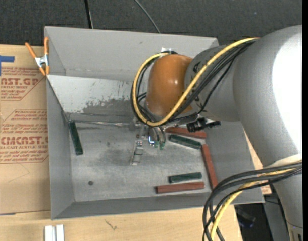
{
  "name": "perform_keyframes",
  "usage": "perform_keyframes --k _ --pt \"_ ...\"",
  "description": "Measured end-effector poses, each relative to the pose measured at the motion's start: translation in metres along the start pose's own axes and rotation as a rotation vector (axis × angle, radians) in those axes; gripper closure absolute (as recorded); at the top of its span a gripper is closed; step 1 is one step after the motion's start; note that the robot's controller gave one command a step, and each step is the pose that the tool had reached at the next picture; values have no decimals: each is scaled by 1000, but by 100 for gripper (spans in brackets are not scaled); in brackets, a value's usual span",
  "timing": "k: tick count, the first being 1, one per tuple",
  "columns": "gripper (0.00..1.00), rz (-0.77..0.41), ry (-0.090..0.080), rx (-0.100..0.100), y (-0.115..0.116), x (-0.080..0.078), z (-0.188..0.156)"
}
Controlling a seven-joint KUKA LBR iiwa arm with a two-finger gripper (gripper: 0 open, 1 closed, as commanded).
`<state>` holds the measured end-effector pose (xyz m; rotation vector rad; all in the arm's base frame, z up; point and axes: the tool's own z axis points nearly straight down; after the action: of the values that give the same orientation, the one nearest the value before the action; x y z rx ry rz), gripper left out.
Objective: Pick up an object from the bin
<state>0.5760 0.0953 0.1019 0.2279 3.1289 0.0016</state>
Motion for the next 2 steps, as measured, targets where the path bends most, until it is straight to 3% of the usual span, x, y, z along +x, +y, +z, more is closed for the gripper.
perform_keyframes --k 1,2 --pt "0 -214 3 1 -20 10 8" --pt "0 -132 5 0 -47 10 0"
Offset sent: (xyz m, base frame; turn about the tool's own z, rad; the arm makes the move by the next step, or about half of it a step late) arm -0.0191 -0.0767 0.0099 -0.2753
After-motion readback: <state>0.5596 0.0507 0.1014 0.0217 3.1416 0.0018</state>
